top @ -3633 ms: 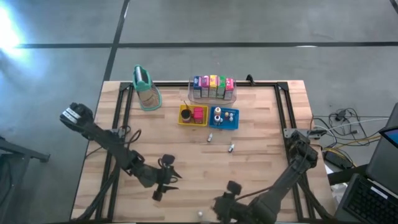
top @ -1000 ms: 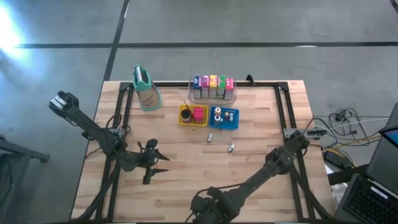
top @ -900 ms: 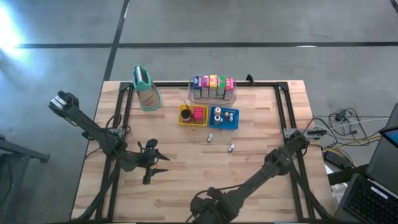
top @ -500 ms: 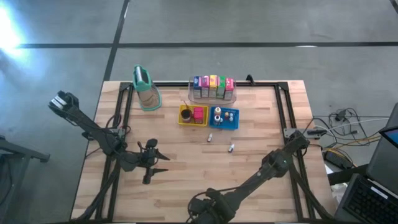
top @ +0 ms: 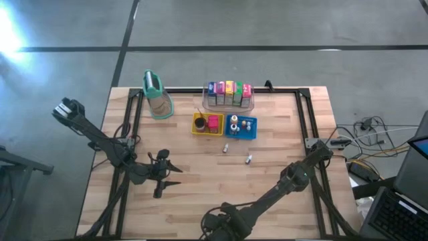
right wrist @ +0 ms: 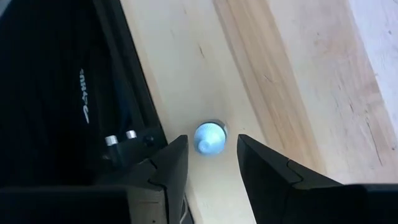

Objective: Pick & Place Kitchen Items
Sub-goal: Put the small black food coloring bottle into the blue bin

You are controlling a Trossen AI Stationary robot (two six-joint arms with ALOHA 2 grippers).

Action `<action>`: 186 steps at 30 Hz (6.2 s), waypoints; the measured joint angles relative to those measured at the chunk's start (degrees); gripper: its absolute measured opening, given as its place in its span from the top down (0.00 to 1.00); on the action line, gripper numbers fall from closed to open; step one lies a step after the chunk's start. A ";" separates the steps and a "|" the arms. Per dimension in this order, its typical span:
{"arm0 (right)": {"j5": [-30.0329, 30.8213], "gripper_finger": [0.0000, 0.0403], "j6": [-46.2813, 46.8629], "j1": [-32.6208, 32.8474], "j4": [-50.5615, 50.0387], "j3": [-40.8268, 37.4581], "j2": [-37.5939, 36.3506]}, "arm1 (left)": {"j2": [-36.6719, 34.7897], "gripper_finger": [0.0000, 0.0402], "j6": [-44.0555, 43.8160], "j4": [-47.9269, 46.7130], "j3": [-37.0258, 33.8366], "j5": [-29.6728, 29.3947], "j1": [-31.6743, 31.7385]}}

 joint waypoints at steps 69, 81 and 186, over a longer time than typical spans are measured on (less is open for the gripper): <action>19.41 0.84 3.88 -12.52 -16.79 -47.34 -46.85 | -0.15 0.46 5.18 0.50 0.76 -2.99 0.72; 22.75 0.84 -16.60 -28.96 16.33 -75.84 -72.45 | -0.20 0.46 11.18 3.80 0.76 -3.02 4.48; 11.65 0.84 -11.78 -43.53 34.23 -83.38 -56.81 | -1.84 0.46 23.55 6.85 0.87 30.33 50.75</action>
